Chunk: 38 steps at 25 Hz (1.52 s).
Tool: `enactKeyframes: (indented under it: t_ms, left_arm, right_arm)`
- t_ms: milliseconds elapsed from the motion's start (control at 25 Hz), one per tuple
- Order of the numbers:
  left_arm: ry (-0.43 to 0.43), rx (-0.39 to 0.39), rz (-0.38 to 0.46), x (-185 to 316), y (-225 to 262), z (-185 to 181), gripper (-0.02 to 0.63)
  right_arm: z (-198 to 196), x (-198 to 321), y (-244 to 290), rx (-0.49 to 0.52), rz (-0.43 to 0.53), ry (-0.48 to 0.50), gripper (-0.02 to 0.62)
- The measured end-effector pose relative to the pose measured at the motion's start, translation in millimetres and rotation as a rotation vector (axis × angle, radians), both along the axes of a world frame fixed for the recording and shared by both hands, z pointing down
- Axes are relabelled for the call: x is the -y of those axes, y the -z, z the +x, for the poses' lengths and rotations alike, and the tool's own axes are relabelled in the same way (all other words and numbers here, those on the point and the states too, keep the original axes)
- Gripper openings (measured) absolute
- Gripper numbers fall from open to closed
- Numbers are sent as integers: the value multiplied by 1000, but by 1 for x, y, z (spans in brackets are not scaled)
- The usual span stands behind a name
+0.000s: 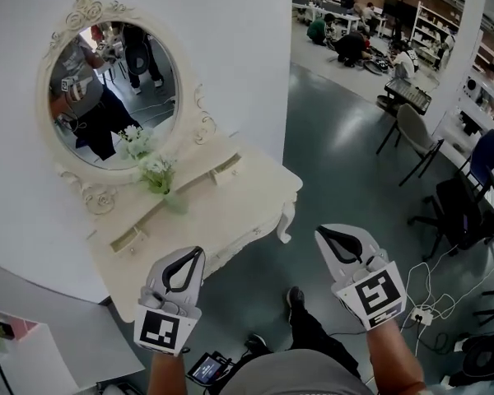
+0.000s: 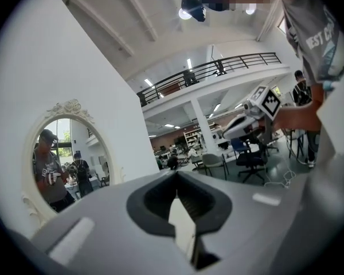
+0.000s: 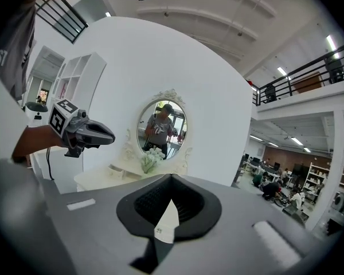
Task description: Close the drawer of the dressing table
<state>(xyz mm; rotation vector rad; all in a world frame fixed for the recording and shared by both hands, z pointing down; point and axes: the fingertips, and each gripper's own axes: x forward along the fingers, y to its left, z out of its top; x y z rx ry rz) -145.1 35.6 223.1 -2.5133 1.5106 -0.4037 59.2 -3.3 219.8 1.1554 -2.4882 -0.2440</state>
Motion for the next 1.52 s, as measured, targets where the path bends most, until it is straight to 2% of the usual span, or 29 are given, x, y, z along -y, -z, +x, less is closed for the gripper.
enactKeyframes:
  t_ms: [280,520,960,1520]
  left_arm:
    - [159,21,-12,24,-1,-36,3]
    - [259,34,-46,66,-5,-45,3]
    - [378,34,-81,141,-19,-43,3]
    - [495,54,-128,199,-38,-47,3]
  right_arm:
    - [-48,58,-7,40,-12,166,0]
    - [-70,122,-14,35,-40,278,0]
    - [-90,221,-31,43,-76,406,0]
    - [-121,305,-64,59,-134,524,2]
